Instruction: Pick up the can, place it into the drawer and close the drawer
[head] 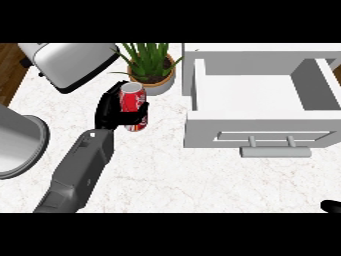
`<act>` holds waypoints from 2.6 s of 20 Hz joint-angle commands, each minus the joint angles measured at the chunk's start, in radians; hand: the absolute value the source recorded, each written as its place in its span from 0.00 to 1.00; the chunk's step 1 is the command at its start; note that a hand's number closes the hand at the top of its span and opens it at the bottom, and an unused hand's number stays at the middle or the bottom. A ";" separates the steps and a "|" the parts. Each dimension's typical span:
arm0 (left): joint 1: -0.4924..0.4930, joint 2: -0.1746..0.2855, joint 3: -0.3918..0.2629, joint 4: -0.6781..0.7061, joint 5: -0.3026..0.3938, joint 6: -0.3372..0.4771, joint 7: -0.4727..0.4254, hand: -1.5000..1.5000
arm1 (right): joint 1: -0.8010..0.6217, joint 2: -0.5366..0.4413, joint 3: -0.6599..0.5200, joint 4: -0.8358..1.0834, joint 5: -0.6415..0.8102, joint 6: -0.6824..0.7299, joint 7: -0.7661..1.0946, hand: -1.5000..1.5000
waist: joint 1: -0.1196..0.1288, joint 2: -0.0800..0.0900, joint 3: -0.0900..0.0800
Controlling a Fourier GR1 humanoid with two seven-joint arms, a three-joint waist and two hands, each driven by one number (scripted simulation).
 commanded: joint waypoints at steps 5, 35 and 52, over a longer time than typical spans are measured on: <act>-0.041 -0.045 -0.104 -0.279 -0.015 0.077 0.242 1.00 | -0.002 0.027 0.054 -0.004 0.077 -0.020 0.002 0.00 | 0.006 -0.001 0.000; -0.272 -0.043 -0.324 -0.615 -0.072 0.405 0.835 1.00 | -0.064 -0.014 0.050 -0.002 0.016 0.010 0.039 0.00 | -0.105 -0.001 0.003; -0.303 -0.045 -0.427 -0.649 -0.187 0.620 1.025 0.00 | -0.130 -0.027 0.070 0.037 0.025 0.004 0.061 0.00 | -0.142 0.017 0.002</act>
